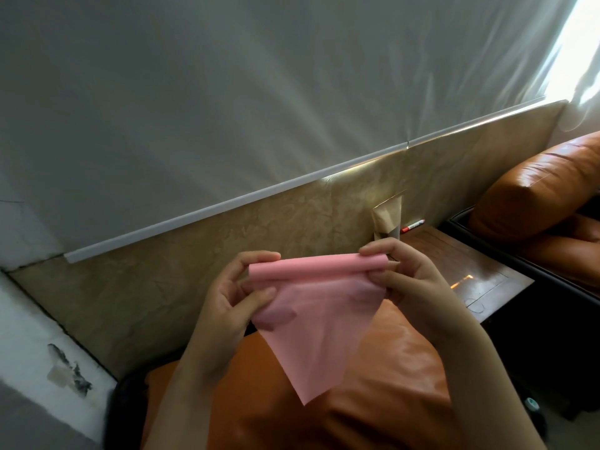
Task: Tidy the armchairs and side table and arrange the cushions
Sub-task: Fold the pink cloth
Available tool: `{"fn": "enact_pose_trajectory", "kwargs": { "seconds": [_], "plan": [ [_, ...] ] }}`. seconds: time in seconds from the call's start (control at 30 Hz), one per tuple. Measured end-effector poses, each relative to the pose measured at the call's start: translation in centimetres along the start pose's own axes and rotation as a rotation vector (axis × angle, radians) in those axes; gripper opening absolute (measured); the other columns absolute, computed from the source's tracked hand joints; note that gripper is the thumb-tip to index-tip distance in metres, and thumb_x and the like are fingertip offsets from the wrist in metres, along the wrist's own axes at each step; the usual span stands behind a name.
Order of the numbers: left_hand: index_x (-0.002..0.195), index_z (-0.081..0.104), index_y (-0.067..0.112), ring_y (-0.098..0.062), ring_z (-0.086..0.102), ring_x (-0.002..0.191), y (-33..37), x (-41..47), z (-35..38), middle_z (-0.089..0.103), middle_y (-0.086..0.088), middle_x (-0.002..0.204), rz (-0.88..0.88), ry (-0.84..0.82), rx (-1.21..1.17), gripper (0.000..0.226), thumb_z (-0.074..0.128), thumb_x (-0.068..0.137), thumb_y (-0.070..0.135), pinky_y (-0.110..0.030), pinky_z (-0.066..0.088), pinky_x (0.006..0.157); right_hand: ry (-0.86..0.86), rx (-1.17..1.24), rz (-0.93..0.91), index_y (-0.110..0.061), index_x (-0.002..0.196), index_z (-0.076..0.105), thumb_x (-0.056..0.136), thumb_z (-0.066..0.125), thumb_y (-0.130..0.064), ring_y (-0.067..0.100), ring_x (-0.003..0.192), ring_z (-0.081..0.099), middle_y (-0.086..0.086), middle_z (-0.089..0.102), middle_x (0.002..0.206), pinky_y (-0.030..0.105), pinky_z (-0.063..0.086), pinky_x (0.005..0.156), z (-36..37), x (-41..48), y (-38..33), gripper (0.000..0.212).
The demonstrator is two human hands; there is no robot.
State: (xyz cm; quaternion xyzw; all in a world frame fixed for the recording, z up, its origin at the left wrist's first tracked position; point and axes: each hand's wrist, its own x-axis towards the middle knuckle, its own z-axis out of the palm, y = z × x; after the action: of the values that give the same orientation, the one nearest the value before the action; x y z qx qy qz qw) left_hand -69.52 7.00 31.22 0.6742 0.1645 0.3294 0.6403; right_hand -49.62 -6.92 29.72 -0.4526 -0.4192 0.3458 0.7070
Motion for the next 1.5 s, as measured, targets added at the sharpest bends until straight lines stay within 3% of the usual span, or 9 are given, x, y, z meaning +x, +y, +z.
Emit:
{"fn": "enact_pose_trajectory", "kwargs": {
  "seconds": [0.07,0.17,0.27,0.4,0.5,0.63,0.87,1.3,1.5],
  "plan": [
    [0.098,0.067,0.026,-0.02,0.068,0.086,-0.2,-0.1,-0.3,0.067,0.004,0.096,-0.002,-0.031,-0.03,0.025,0.069,0.074,0.019,-0.034,0.057,0.064,-0.027,0.016,0.01,-0.025,0.086,0.072,0.074,0.065,-0.004,0.015,0.071,0.063,0.004,0.069,0.079,0.023,0.051,0.063,-0.2,-0.1,-0.1,0.025],
    [0.087,0.069,0.025,-0.017,0.068,0.085,0.0,-0.2,-0.2,0.067,0.009,0.092,0.007,-0.007,-0.022,0.031,0.079,0.065,0.045,-0.032,0.057,0.063,-0.056,0.002,0.022,-0.022,0.085,0.071,0.065,0.086,-0.034,0.018,0.072,0.065,0.008,0.069,0.081,0.025,0.053,0.065,-0.2,0.0,-0.1,0.027],
    [0.076,0.069,0.025,-0.015,0.068,0.08,-0.1,0.0,0.1,0.068,0.01,0.084,0.005,0.07,0.009,0.008,0.07,0.077,0.033,-0.031,0.058,0.06,-0.002,-0.061,0.01,-0.024,0.083,0.069,0.061,0.085,-0.049,0.014,0.066,0.061,0.004,0.067,0.074,0.023,0.05,0.059,0.1,0.2,0.3,0.037],
    [0.095,0.063,0.024,-0.016,0.07,0.077,0.1,-0.2,0.3,0.071,0.006,0.085,0.025,0.084,0.085,0.02,0.063,0.076,0.019,-0.022,0.055,0.059,0.015,-0.062,0.008,-0.027,0.109,0.065,0.073,0.08,-0.027,0.019,0.076,0.067,0.01,0.072,0.086,0.029,0.054,0.068,0.0,0.1,0.4,0.038],
    [0.115,0.057,0.026,-0.016,0.072,0.081,0.2,-0.3,0.2,0.073,0.004,0.091,0.022,0.112,0.12,0.038,0.063,0.077,0.019,-0.019,0.055,0.067,0.013,-0.124,-0.002,-0.025,0.105,0.071,0.071,0.078,-0.023,0.02,0.088,0.067,0.007,0.072,0.093,0.04,0.051,0.081,0.0,0.1,0.5,0.034],
    [0.108,0.063,0.019,-0.013,0.07,0.086,0.0,-0.2,0.3,0.072,0.006,0.091,0.026,0.101,0.133,0.031,0.061,0.077,0.017,-0.017,0.054,0.069,0.027,-0.139,-0.031,-0.027,0.094,0.073,0.075,0.067,-0.008,0.017,0.086,0.065,0.004,0.071,0.089,0.035,0.051,0.078,0.1,0.1,0.5,0.028],
    [0.108,0.06,0.019,-0.018,0.067,0.083,-0.5,-0.2,0.1,0.069,0.002,0.093,-0.027,0.054,0.034,0.026,0.056,0.083,0.02,-0.033,0.058,0.064,0.005,-0.084,0.034,-0.027,0.093,0.071,0.078,0.064,-0.011,0.014,0.06,0.062,0.006,0.067,0.071,0.023,0.05,0.053,0.4,-0.1,0.4,0.023],
    [0.086,0.066,0.024,-0.013,0.064,0.08,-2.5,-1.3,-0.3,0.067,0.007,0.086,-0.08,0.188,0.029,0.014,0.06,0.078,0.033,-0.029,0.053,0.065,-0.034,-0.137,0.147,-0.026,0.085,0.073,0.073,0.08,-0.033,0.018,0.077,0.067,0.007,0.071,0.084,0.029,0.056,0.066,0.3,-0.4,1.4,0.015],
    [0.118,0.057,0.025,-0.017,0.071,0.085,-2.6,-1.7,-0.4,0.073,0.0,0.093,-0.136,0.176,-0.025,0.037,0.062,0.081,0.021,-0.028,0.059,0.068,-0.035,-0.126,0.149,-0.021,0.104,0.07,0.071,0.07,-0.007,0.016,0.084,0.069,0.007,0.074,0.091,0.027,0.056,0.072,-0.2,-0.3,2.1,0.035]
  ]
}}
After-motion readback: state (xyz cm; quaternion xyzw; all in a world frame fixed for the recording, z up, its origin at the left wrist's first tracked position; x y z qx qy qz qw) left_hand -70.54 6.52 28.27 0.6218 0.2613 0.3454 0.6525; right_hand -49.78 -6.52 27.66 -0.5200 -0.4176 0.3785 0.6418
